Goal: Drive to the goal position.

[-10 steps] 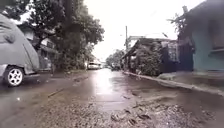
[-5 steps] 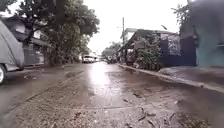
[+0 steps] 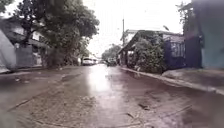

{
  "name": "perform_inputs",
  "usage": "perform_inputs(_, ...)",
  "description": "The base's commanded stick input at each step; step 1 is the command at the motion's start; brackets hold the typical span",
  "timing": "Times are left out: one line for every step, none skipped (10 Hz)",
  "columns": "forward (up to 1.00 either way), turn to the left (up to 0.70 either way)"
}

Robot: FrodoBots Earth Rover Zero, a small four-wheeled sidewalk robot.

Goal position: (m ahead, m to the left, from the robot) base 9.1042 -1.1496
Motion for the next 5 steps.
perform_inputs(1.0, 0.0)
perform_inputs(1.0, 0.0)
perform_inputs(1.0, 0.0)
perform_inputs(1.0, 0.0)
perform_inputs(1.0, 0.0)
